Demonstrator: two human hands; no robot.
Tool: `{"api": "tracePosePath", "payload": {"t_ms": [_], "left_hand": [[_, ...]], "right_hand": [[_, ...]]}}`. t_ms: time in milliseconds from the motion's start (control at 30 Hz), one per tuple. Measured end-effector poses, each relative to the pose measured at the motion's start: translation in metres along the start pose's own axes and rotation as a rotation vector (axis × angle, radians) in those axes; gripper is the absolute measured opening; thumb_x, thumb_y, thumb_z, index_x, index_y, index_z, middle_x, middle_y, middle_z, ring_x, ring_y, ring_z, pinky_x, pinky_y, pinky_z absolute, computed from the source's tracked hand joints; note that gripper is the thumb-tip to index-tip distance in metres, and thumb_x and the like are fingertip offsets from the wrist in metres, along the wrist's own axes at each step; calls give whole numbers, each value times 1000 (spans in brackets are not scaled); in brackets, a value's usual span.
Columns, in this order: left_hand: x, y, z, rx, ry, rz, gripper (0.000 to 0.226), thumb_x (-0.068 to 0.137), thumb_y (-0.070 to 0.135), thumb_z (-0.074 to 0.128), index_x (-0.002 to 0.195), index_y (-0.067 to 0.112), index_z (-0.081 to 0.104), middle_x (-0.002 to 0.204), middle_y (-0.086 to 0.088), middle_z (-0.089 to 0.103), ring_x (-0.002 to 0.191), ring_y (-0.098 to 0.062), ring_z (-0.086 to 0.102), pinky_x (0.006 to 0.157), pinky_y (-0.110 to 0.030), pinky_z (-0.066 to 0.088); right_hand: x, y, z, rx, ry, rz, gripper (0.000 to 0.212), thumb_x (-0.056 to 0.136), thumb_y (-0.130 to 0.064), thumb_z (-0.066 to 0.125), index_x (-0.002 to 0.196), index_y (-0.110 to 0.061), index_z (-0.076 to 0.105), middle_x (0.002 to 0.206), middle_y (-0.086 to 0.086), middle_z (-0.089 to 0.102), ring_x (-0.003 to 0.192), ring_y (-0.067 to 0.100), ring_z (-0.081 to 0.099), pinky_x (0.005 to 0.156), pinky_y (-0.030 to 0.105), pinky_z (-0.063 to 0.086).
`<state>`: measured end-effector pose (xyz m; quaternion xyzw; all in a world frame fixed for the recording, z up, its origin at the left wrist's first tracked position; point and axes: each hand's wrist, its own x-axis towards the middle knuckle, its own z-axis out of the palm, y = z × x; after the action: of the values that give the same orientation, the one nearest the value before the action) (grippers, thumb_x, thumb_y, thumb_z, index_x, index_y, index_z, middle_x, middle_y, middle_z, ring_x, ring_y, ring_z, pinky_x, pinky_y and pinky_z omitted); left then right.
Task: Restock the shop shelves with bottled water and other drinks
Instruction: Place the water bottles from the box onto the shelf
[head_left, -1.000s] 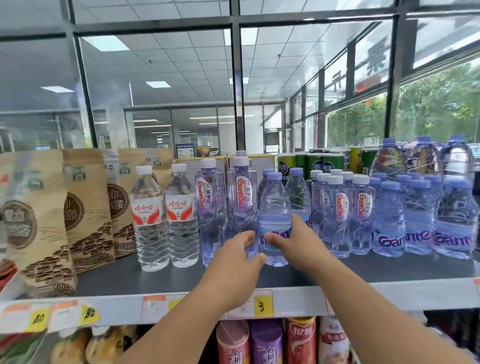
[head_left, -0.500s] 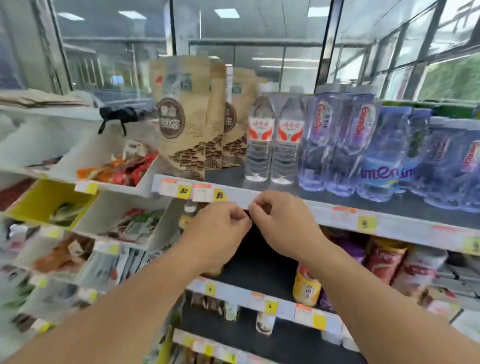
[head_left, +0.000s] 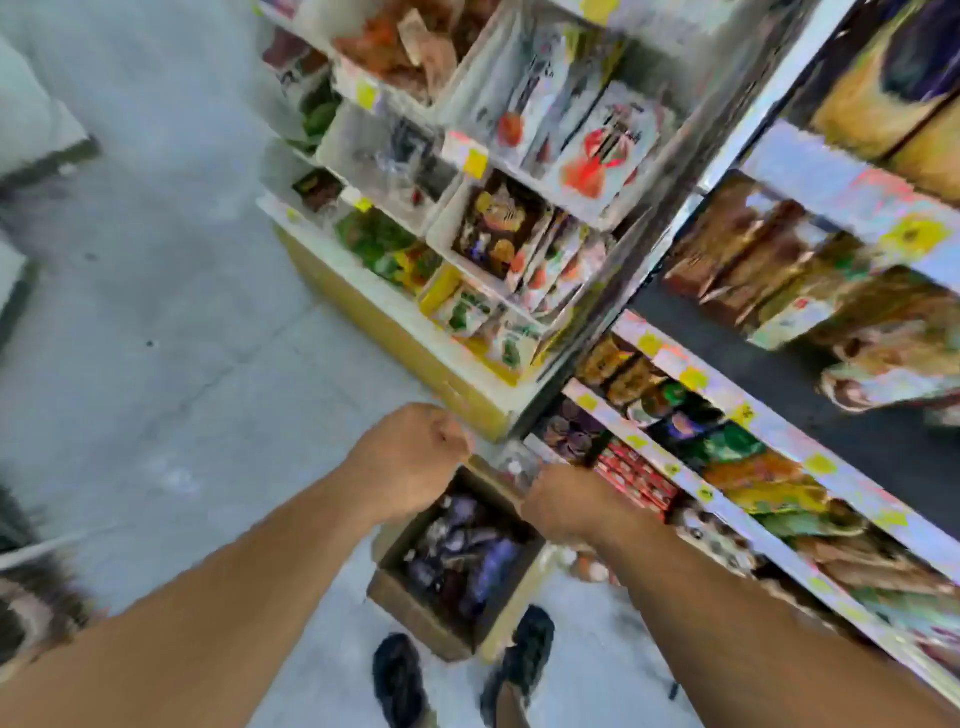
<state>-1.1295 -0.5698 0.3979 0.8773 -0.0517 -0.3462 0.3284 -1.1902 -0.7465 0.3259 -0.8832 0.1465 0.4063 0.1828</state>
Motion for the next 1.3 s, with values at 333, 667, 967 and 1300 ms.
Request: {"api": "tracePosePath", "payload": {"t_ms": [333, 667, 967, 1300], "left_hand": [[119, -225, 173, -156, -111, -323, 24, 93, 15, 60, 69, 16, 55, 63, -1, 53, 46, -5, 41, 45, -12, 38], [219, -330, 275, -219, -128, -357, 17, 98, 31, 53, 103, 19, 65, 78, 6, 53, 53, -2, 39, 55, 5, 32], [231, -355, 305, -382, -145, -422, 30, 96, 33, 58, 125, 24, 60, 109, 14, 63, 99, -2, 57, 82, -13, 42], [231, -298, 273, -189, -54, -367, 27, 99, 32, 52, 123, 23, 61, 112, 2, 67, 91, -13, 59, 62, -16, 38]], "right_hand": [[234, 28, 220, -26, -118, 79, 29, 98, -32, 52, 115, -10, 61, 126, 15, 65, 118, 34, 61, 90, 35, 49], [428, 21, 335, -53, -42, 39, 59, 91, -29, 63, 143, -11, 41, 147, 17, 44, 135, 37, 45, 108, 44, 43], [475, 28, 357, -183, 44, -16, 41, 97, -17, 57, 137, -9, 51, 139, 21, 54, 129, 38, 53, 101, 42, 45], [402, 40, 286, 3, 166, -161, 32, 97, -28, 57, 124, -12, 56, 112, 23, 68, 104, 45, 64, 74, 39, 45]]}}
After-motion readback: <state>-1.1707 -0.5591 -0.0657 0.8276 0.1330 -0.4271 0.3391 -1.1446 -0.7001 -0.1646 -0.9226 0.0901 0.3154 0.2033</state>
